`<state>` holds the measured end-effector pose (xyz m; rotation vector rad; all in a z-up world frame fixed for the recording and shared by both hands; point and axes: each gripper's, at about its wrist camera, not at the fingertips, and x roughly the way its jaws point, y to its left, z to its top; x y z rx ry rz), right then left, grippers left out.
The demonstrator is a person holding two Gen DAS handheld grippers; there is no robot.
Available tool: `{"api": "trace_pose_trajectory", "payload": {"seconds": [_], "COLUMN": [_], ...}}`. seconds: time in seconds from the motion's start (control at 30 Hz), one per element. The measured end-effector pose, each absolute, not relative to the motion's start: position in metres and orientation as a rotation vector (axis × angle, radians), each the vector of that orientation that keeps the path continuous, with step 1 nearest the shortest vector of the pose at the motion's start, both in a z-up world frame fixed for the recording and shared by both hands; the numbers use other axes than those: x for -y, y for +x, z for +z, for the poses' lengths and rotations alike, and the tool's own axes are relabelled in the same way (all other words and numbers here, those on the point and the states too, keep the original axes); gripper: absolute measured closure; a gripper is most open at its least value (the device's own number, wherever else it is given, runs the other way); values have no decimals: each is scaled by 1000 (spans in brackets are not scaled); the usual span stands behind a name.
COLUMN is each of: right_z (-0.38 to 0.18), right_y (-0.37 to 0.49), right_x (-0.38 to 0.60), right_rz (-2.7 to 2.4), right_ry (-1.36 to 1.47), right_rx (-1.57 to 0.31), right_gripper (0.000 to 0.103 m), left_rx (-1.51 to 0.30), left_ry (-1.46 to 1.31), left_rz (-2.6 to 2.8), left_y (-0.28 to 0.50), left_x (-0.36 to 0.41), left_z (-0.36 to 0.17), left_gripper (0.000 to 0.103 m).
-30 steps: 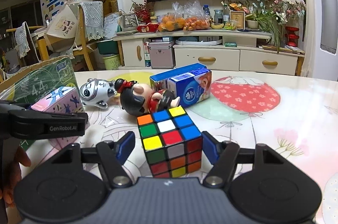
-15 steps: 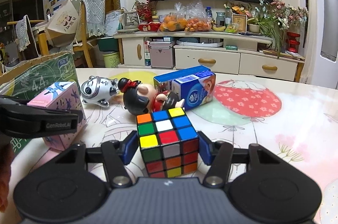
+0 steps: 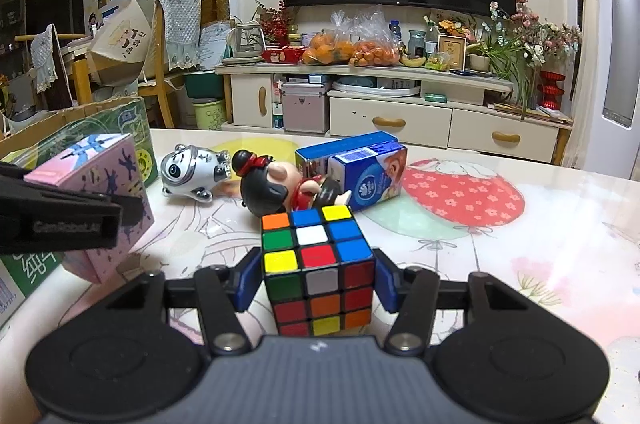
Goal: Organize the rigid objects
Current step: 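Carry the pink box with the left gripper while right carries the Rubik's cube toward the cardboard box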
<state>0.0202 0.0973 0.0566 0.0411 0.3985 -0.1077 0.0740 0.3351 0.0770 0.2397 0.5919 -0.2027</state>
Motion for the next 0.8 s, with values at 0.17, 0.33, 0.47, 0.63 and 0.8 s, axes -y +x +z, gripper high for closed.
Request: {"api": "trace_pose_trajectory", "payload": {"seconds": [0.17, 0.33, 0.47, 0.63, 0.8], "right_z": [59, 61, 63, 66, 67], "right_y": [13, 7, 3, -4, -10], "right_x": [-98, -100, -102, -107, -117], "right_rz": [-123, -143, -158, -178, -199], "right_ry": [46, 51, 57, 58, 46], "right_rx": [-397, -400, -395, -388, -384], "right_gripper": [47, 47, 47, 47, 47], "left_rx": [-589, -584, -569, -541, -515], "left_ry": [249, 246, 239, 225, 212], "left_rz": [-221, -220, -219, -216, -217], "left_y": [72, 73, 70, 70, 69], "left_x": [-336, -337, -339, -343, -348], "left_z": [82, 86, 90, 97, 102], "left_gripper": [43, 43, 43, 43, 43]}}
